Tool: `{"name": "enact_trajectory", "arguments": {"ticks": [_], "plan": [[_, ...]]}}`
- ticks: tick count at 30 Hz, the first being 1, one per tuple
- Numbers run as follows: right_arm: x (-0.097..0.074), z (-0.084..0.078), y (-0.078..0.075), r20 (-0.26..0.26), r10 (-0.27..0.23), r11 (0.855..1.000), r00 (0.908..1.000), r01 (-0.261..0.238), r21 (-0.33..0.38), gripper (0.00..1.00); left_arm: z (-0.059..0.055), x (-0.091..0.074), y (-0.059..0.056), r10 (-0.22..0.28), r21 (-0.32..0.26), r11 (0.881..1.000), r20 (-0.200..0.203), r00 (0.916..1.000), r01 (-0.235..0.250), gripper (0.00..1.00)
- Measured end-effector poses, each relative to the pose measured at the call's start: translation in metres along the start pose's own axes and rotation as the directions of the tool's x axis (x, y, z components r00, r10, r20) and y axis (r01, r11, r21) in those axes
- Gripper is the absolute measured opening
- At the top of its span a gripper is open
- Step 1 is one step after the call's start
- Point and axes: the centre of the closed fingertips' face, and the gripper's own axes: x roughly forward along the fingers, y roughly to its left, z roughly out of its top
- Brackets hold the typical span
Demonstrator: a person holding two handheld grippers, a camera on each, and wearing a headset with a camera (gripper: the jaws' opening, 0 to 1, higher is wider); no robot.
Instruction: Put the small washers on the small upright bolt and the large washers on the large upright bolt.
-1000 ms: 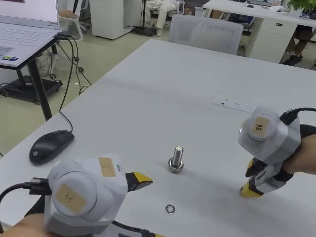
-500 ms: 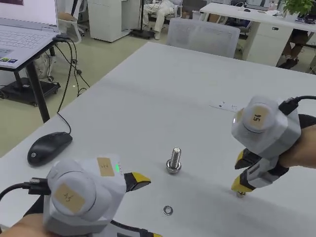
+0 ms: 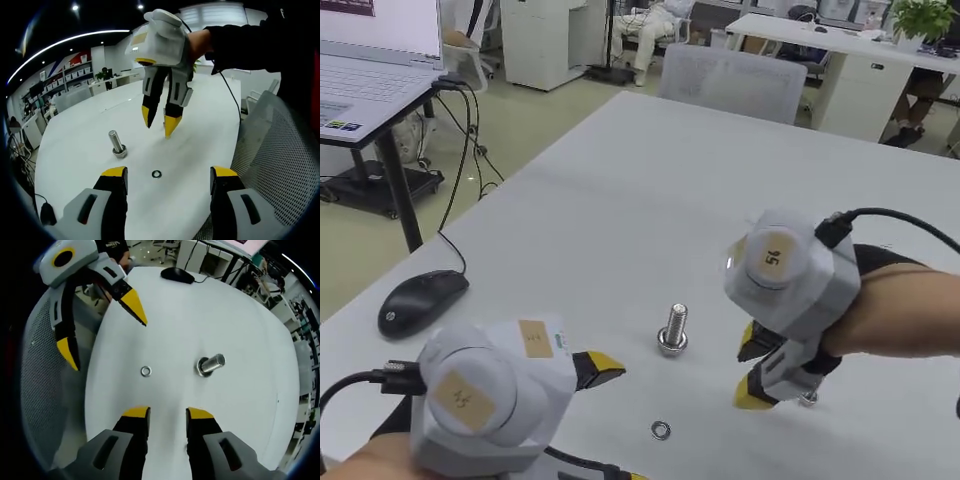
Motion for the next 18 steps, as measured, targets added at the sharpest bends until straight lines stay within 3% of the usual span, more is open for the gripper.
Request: {"name": "enact_trajectory", "arguments": {"ticks": [9, 18], "plan": [[0.028, 0.022, 0.022, -0.005, 0.074, 0.996, 0.9973, -0.074, -0.051, 0.28, -0.001, 0.0, 0.001, 0.004, -0.011, 1.0, 0.0, 1.0, -0.004, 0.66], [0.045, 0.027, 0.032, -0.032, 0.112, 0.99, 0.9932, -0.114, -0.078, 0.25, -0.001, 0.0, 0.002, 0.005, -0.015, 1.0, 0.0, 1.0, -0.005, 0.65]]}}
